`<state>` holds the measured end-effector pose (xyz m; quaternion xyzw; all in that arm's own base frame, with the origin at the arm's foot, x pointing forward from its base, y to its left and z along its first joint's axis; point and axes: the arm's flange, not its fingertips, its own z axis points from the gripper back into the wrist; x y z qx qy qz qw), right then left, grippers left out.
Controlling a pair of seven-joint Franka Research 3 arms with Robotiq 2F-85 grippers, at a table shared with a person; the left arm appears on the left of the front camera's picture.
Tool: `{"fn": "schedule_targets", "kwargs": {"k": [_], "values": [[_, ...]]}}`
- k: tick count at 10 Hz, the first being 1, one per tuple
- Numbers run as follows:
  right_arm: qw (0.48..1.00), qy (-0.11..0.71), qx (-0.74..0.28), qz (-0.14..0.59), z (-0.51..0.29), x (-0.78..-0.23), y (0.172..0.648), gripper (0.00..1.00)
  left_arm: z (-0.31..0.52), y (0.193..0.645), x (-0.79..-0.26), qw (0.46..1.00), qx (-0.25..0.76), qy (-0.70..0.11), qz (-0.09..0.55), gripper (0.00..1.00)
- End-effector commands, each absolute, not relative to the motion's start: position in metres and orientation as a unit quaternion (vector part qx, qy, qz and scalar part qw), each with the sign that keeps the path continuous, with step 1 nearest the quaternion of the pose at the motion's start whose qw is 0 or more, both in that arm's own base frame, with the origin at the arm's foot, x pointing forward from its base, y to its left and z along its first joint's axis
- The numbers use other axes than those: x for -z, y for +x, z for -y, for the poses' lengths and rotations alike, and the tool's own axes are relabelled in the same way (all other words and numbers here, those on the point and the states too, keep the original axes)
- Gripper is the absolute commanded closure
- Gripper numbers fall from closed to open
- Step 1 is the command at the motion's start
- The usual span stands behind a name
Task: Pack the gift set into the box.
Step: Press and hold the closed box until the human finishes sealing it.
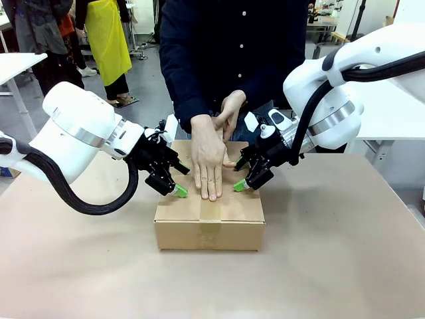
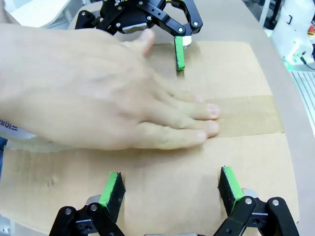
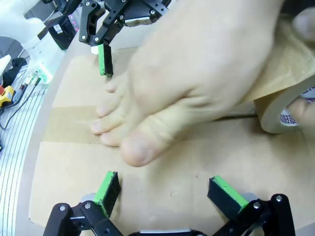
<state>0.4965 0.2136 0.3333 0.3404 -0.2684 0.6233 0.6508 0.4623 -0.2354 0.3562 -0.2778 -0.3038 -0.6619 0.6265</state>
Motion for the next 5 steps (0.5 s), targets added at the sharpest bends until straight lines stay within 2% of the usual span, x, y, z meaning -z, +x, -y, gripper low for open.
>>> {"fn": "schedule_targets", "kwargs": {"k": [1,5], "values": [[0.653,0.344,-0.62,0.267,-0.2136,-0.3283,0.4965,0.0,0.2349,0.4611,-0.3545,0.62,0.669,-0.275,0.305,0.0],[0.653,0.344,-0.62,0.267,-0.2136,-0.3283,0.4965,0.0,0.2349,0.4611,-0.3545,0.62,0.669,-0.275,0.305,0.0]]}}
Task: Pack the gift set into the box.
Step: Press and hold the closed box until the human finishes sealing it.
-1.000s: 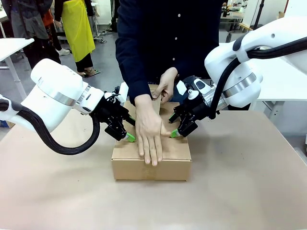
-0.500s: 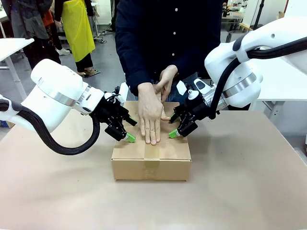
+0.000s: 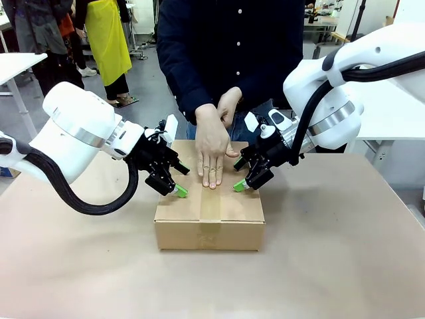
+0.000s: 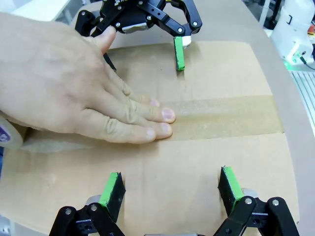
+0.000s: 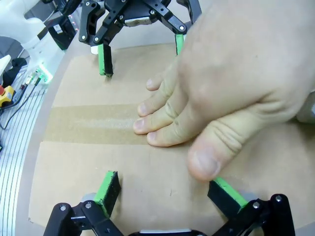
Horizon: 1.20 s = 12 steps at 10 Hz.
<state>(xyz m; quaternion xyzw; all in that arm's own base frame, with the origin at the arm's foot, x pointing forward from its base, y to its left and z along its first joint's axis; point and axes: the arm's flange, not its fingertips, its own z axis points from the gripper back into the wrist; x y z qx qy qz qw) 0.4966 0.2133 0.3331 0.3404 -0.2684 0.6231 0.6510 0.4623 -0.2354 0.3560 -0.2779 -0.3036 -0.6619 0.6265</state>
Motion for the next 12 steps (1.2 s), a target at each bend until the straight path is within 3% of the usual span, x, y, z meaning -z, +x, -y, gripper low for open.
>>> {"fn": "schedule_targets", "kwargs": {"k": [1,12], "values": [[0.653,0.344,-0.62,0.267,-0.2136,-0.3283,0.4965,0.0,0.2349,0.4611,-0.3545,0.62,0.669,-0.275,0.305,0.0],[0.653,0.344,-0.62,0.267,-0.2136,-0.3283,0.4965,0.0,0.2349,0.4611,-0.3545,0.62,0.669,-0.275,0.305,0.0]]}}
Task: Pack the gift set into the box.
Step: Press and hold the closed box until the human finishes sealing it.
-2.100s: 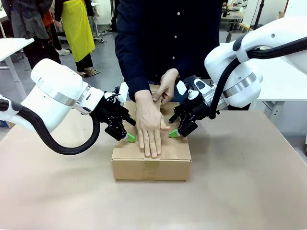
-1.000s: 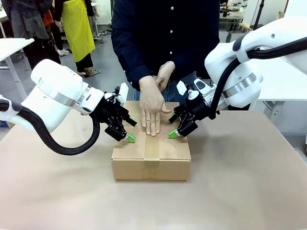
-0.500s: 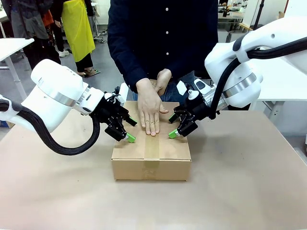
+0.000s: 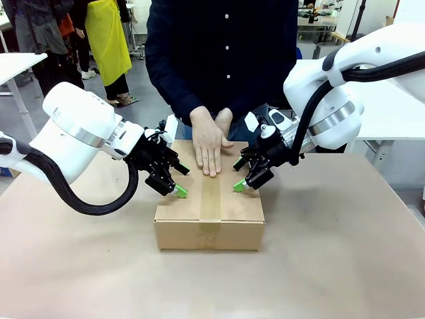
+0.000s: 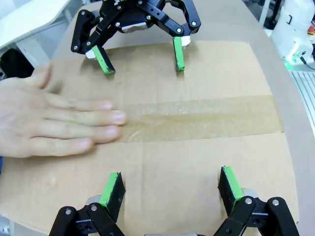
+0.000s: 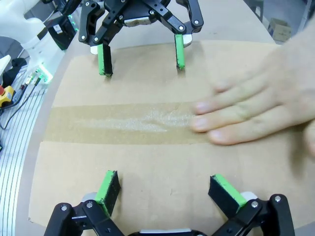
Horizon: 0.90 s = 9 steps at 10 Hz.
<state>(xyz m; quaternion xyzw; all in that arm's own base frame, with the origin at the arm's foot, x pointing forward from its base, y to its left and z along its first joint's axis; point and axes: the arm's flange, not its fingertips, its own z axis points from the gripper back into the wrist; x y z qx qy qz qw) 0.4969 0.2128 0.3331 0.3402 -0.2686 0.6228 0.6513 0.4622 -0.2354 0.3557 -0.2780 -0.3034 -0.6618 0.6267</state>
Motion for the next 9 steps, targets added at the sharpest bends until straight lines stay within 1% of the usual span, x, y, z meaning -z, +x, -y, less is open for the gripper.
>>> {"fn": "schedule_targets", "kwargs": {"k": [1,9], "values": [[0.653,0.344,-0.62,0.267,-0.2136,-0.3283,0.4965,0.0,0.2349,0.4611,-0.3545,0.62,0.669,-0.275,0.305,0.0],[0.653,0.344,-0.62,0.267,-0.2136,-0.3283,0.4965,0.0,0.2349,0.4611,-0.3545,0.62,0.669,-0.275,0.305,0.0]]}}
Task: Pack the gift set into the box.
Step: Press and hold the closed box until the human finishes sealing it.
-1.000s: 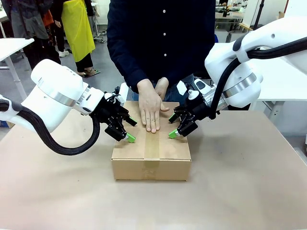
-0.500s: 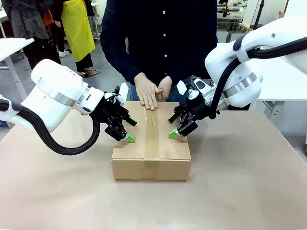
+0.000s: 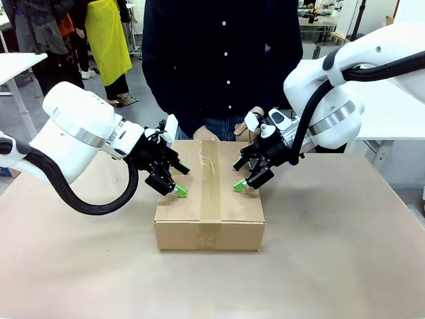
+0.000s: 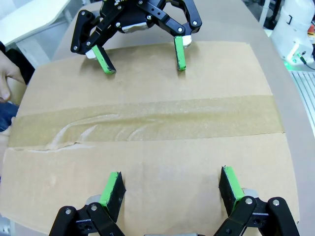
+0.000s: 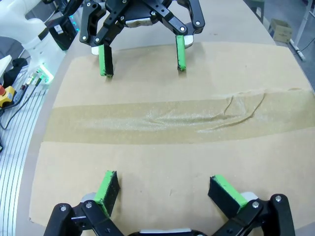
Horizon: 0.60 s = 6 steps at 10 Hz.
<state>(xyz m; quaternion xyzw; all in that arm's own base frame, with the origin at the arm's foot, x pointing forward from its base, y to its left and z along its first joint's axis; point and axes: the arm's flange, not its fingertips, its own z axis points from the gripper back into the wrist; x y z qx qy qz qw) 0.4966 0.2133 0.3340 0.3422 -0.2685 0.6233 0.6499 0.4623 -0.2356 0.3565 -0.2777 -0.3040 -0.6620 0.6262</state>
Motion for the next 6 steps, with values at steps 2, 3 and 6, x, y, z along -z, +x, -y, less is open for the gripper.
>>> {"fn": "schedule_targets", "kwargs": {"k": [2,3,6], "values": [[0.653,0.344,-0.62,0.267,-0.2136,-0.3283,0.4965,0.0,0.2349,0.4611,-0.3545,0.62,0.669,-0.275,0.305,0.0],[0.653,0.344,-0.62,0.267,-0.2136,-0.3283,0.4965,0.0,0.2349,0.4611,-0.3545,0.62,0.669,-0.275,0.305,0.0],[0.653,0.344,-0.62,0.267,-0.2136,-0.3283,0.4965,0.0,0.2349,0.4611,-0.3545,0.62,0.669,-0.275,0.305,0.0]]}}
